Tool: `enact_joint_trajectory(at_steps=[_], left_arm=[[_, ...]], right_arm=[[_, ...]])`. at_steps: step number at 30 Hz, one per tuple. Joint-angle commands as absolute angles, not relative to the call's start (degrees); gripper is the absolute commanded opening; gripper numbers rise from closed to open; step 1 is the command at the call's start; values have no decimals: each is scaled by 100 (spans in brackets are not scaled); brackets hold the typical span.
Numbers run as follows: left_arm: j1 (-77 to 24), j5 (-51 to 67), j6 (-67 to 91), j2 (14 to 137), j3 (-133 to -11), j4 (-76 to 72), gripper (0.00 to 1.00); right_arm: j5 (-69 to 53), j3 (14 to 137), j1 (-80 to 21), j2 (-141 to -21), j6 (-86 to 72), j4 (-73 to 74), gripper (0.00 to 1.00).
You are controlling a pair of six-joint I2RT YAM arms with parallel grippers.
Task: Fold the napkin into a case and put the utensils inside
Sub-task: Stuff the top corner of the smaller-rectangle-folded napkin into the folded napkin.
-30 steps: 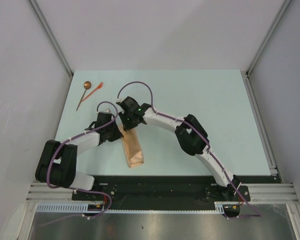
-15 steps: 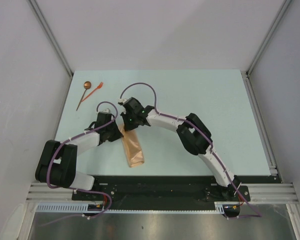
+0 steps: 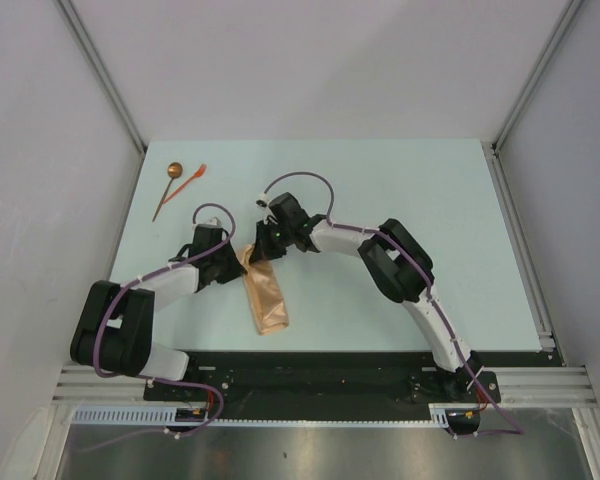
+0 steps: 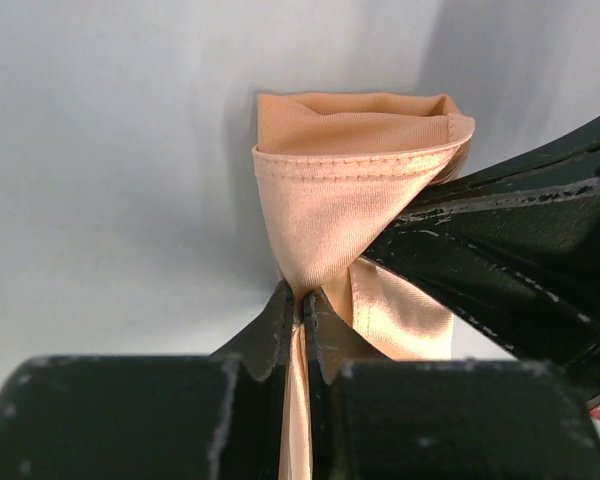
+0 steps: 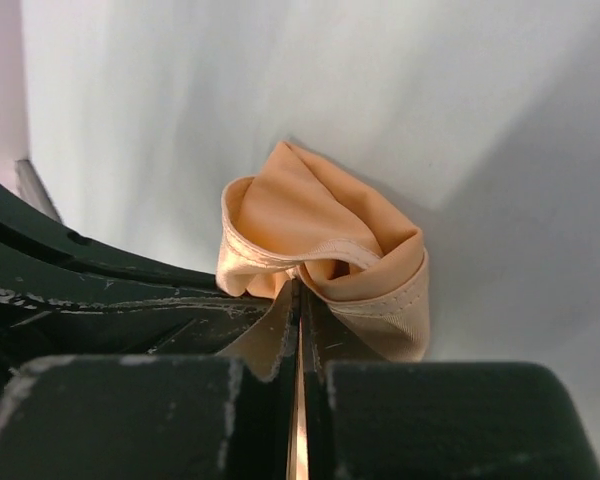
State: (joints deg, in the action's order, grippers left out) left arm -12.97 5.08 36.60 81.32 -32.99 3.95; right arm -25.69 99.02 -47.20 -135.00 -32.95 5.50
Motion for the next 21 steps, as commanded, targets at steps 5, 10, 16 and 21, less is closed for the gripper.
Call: enact_joint_trajectory(at_steps=[5, 10, 16, 21], left_arm=[[-1309, 641, 3762, 8209, -3094, 176, 6], [-1310, 703, 3762, 8165, -3076, 193, 6], [-1283, 931, 3779, 7832, -3252, 632, 30], [-1196, 984, 3674, 7225, -3725, 1370, 33]], right_arm=[[-3182, 9844, -4650, -13473, -4201, -579, 0], [-3041, 9993, -4641, -13675, -4316, -615, 0], [-2918, 9844, -4623, -13746, -4202, -694, 0], [-2918, 9774, -4570, -13843, -4175, -791, 0]])
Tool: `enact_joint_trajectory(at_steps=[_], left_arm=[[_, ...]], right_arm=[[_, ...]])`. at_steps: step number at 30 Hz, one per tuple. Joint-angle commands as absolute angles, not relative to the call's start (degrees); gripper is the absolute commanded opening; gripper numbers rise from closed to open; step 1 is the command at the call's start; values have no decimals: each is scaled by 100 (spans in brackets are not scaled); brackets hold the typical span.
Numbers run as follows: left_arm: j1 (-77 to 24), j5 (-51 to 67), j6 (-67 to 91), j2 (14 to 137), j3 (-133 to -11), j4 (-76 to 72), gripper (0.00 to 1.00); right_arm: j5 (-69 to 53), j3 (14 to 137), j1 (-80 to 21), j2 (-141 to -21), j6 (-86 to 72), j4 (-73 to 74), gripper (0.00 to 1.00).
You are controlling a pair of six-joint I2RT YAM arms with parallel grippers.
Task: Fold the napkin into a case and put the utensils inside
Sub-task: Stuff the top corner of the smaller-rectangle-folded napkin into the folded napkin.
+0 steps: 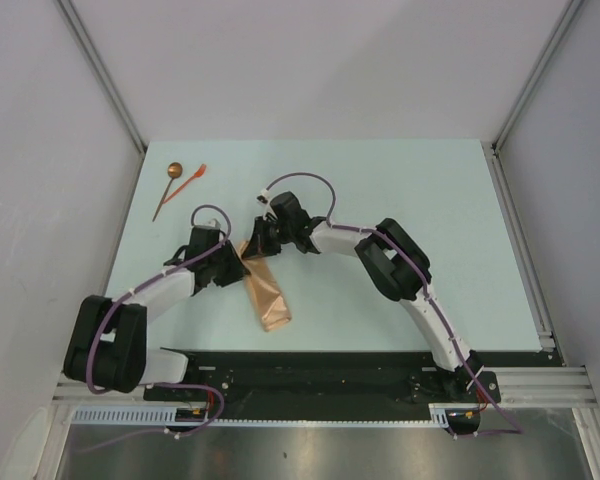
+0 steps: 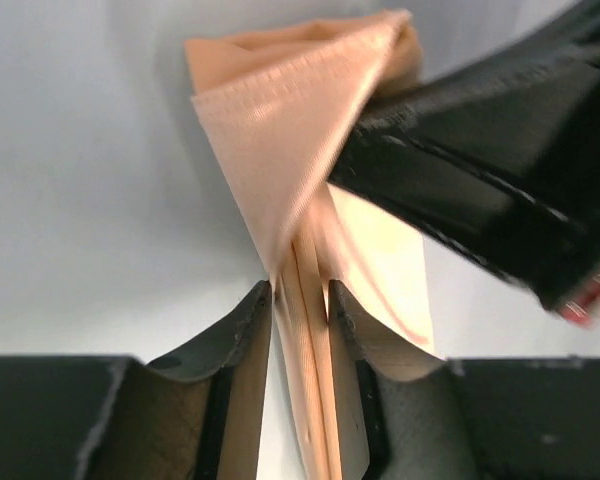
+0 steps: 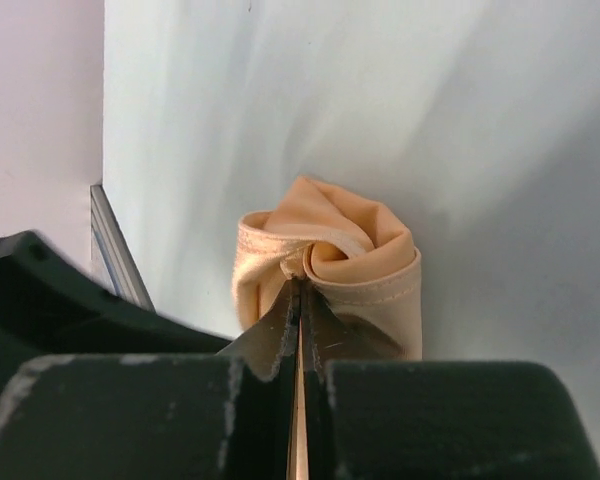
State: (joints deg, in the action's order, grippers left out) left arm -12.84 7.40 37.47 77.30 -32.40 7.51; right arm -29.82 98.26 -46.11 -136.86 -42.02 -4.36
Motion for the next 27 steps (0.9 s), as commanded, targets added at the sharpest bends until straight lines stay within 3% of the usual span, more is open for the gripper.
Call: enact_joint_trajectory(at_steps=[1, 7, 14, 27], left_arm=[[-1169, 993, 3665, 7164, -3796, 1545, 33], [-791, 897, 3691, 7268, -4394, 1679, 21], [-712, 800, 3665, 8506, -5106, 1477, 3], [-721, 816, 3726, 8877, -4755, 941, 1]], right_arm=[[-2935, 9782, -4562, -13869, -4166, -817, 0], [-2988, 9668, -4526, -13896, -4166, -923, 0], [-3102, 9598, -4509, -13852, -4227, -1081, 0], [-3524, 9571, -4500, -14018, -4974, -1784, 0]])
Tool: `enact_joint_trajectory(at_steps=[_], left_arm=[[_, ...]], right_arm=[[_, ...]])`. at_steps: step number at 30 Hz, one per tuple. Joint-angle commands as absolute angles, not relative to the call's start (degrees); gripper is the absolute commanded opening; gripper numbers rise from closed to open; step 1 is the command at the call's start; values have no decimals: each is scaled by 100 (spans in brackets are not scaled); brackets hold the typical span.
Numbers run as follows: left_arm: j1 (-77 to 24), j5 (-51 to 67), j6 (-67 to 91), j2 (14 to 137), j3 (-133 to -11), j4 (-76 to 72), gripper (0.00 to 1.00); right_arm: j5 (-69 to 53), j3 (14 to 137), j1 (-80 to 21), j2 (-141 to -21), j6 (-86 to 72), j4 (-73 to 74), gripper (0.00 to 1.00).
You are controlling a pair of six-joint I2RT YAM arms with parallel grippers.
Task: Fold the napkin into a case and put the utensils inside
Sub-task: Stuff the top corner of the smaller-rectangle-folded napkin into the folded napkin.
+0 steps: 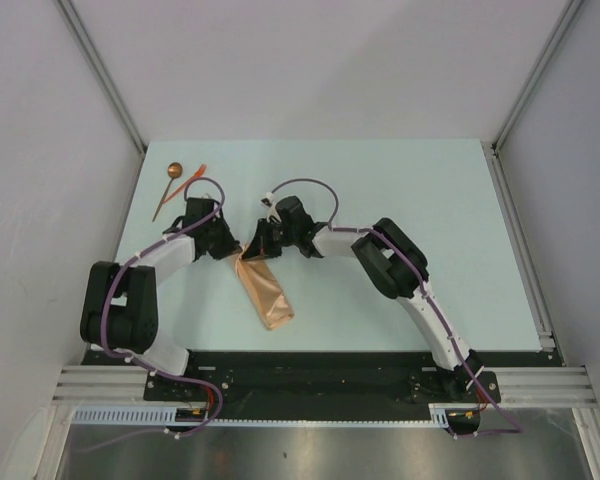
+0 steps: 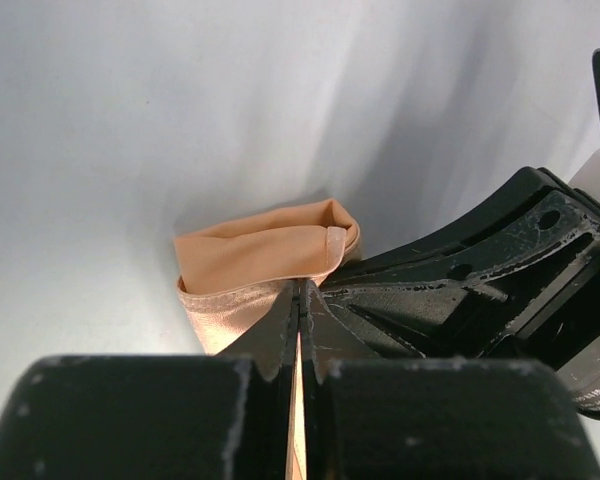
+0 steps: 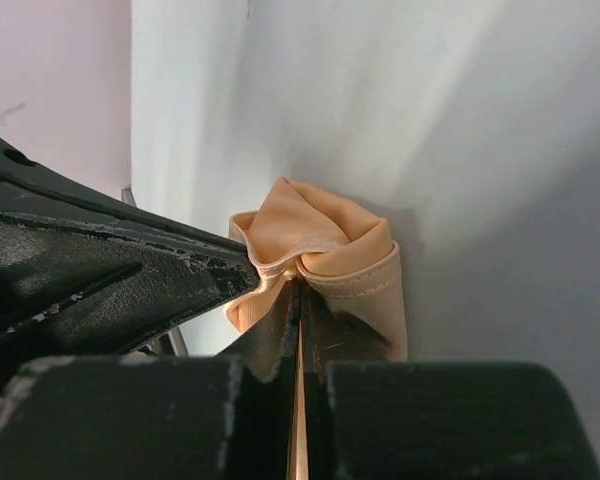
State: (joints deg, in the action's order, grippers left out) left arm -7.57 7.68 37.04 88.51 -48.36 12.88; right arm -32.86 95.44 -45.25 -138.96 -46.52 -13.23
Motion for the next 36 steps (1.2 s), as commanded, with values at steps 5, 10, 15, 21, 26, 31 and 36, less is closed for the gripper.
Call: enact_joint_trajectory(at_steps=[5, 10, 15, 21, 26, 31, 36], left_arm=[[-782, 1151, 4025, 9166, -4431, 405, 0], [-791, 1222, 4219, 9299, -4210, 36, 0], [-791, 1081, 4184, 9264, -4043, -132, 0], [-791, 1055, 4166, 9299, -3981, -158, 0], [-791, 1028, 4140, 9255, -3973, -123, 0], [-791, 1011, 4148, 9237, -3938, -114, 0], [-791, 958, 4113, 9194, -3946, -70, 0]], right_arm=[[-3577, 9492, -4474, -14054, -5220, -1916, 0], [-3656, 9282, -4447, -13949, -5256, -1890, 10], [-3551, 9123, -4395, -13388, -4581, -1083, 15], [-3612, 8579, -4324, -12684, -4184, -703, 23], [-3823, 7982, -4403, -12331, -4184, -870, 25], [-3850, 7489, -4710, -12375, -4289, -1247, 22], [-3692, 7400, -4860, -12472, -3921, -1064, 20]])
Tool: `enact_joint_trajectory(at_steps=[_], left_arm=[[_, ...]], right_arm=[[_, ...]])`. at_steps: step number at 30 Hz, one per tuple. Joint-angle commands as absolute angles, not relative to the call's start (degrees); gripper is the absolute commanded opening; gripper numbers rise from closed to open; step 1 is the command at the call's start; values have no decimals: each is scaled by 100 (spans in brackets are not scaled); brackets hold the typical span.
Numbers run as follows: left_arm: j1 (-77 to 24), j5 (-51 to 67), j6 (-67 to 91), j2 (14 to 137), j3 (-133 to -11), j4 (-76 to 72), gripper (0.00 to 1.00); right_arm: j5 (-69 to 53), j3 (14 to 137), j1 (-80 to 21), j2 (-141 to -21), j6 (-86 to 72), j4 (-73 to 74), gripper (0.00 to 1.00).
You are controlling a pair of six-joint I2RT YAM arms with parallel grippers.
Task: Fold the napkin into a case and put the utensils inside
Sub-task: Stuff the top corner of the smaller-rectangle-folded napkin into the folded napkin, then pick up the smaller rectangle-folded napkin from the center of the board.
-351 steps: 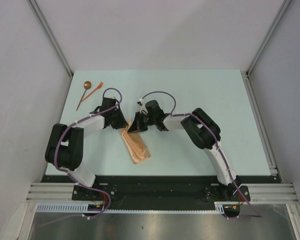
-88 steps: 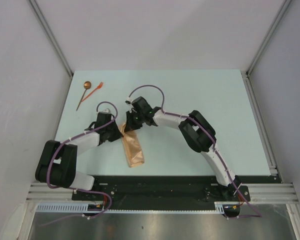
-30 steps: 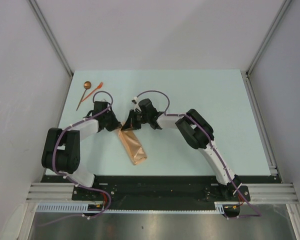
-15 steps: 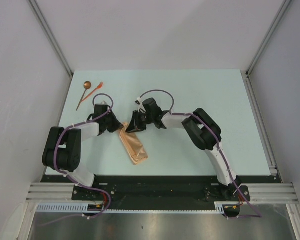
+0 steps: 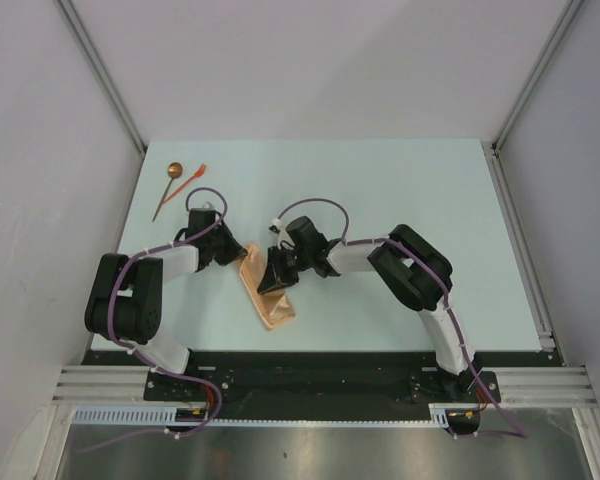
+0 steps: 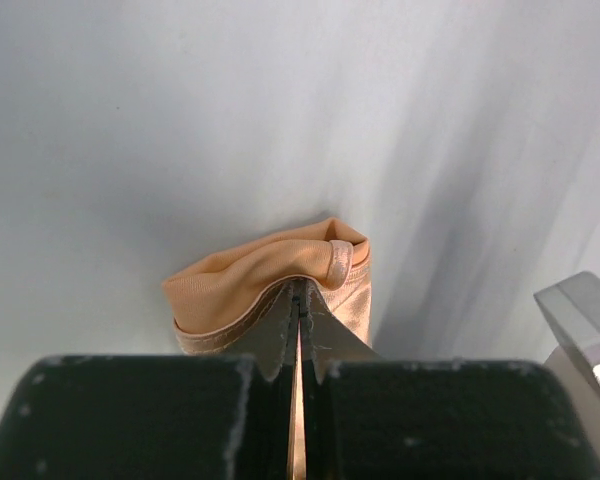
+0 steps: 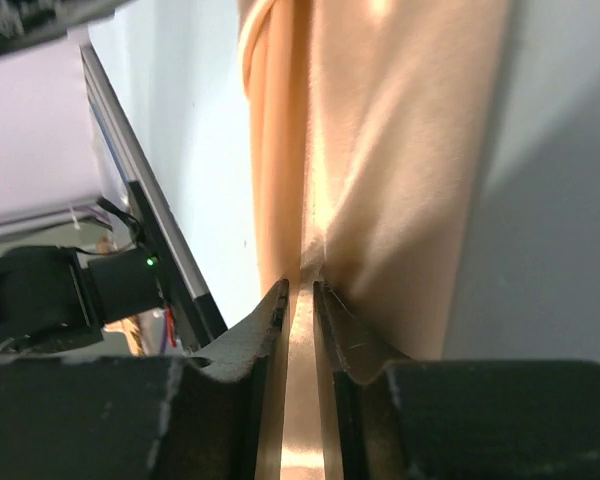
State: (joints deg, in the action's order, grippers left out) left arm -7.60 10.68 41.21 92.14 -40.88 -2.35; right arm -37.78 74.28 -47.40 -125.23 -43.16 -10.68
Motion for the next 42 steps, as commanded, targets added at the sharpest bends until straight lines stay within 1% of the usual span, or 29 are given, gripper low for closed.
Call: enact_joint_trajectory(at_steps=[1, 6, 7, 9, 10, 11, 12, 13, 14, 15, 16, 17, 19, 22, 24, 25, 27, 31, 32, 36, 39, 41, 42], left_arm=[[-791, 941, 4122, 9176, -3946, -70, 0], [-826, 966, 4113, 8930, -3981, 130, 1], [-826, 993, 4131, 8799, -4051, 184, 3], [-826, 1098, 4175, 8588, -4122, 394, 14], [-826, 1107, 4175, 8483, -4279, 526, 20], [-826, 1099, 4123, 8229, -4385, 693, 31], [-826, 1046, 4096, 8096, -4490, 981, 35], [-817, 985, 4061, 7990, -4700, 1150, 39], [-765, 950, 4000, 7693, -4798, 1291, 43], [-721, 941, 3956, 7569, -4877, 1536, 45], [-695, 897, 3938, 7419, -5035, 1669, 47], [-642, 844, 3894, 7166, -5106, 1792, 52], [-528, 616, 3832, 6883, -5290, 2221, 54], [-448, 134, 3788, 6277, -5422, 2688, 56], [-387, 18, 3858, 5839, -5467, 2873, 59], [-369, -322, 3867, 5697, -5528, 2970, 60], [-360, -509, 3911, 5416, -5607, 3207, 62], [-352, -870, 3806, 5291, -5949, 3594, 64], [-352, -922, 3788, 5274, -5976, 3656, 64], [-352, -782, 3691, 5212, -5977, 3674, 64], [-352, -695, 3665, 5177, -5977, 3691, 64], [-352, -677, 3639, 5142, -5977, 3691, 64], [-352, -668, 3621, 5124, -5985, 3691, 64]], right_arm=[[-3622, 7418, -4869, -12428, -3789, -968, 20], [-3017, 7725, -4895, -11980, -2868, -27, 23], [-2936, 7882, -4930, -11927, -2743, 287, 26], [-2648, 8102, -4983, -11805, -2445, 885, 28], [-2559, 8208, -5010, -11786, -2165, 1088, 33], [-2505, 8461, -5079, -11777, -2023, 1490, 36], [-2287, 8560, -5106, -11769, -1917, 1686, 37], [-2189, 8648, -5150, -11760, -1707, 1931, 45], [-2128, 8796, -5194, -11768, -1618, 2029, 49], [-1979, 8894, -5238, -11786, -1556, 2117, 53], [-1899, 8982, -5264, -11856, -1443, 2318, 61], [-1811, 9252, -5334, -11909, -1381, 2425, 65], [-1452, 9473, -5422, -12101, -1310, 2653, 71], [-994, 10018, -5589, -12487, -1248, 3012, 75], [-766, 10334, -5721, -12638, -1256, 3172, 77], [-678, 10397, -5774, -12691, -1257, 3216, 77], [-484, 10563, -5862, -12893, -1292, 3313, 77], [-10, 10942, -6125, -13166, -1318, 3673, 77], [296, 10968, -6152, -13244, -1301, 3709, 78], [667, 11205, -6301, -13464, -1344, 3937, 76], [975, 11452, -6460, -13683, -1371, 4157, 72], [1264, 11575, -6591, -13807, -1476, 4315, 67], [1414, 11723, -6627, -13869, -1537, 4489, 63]])
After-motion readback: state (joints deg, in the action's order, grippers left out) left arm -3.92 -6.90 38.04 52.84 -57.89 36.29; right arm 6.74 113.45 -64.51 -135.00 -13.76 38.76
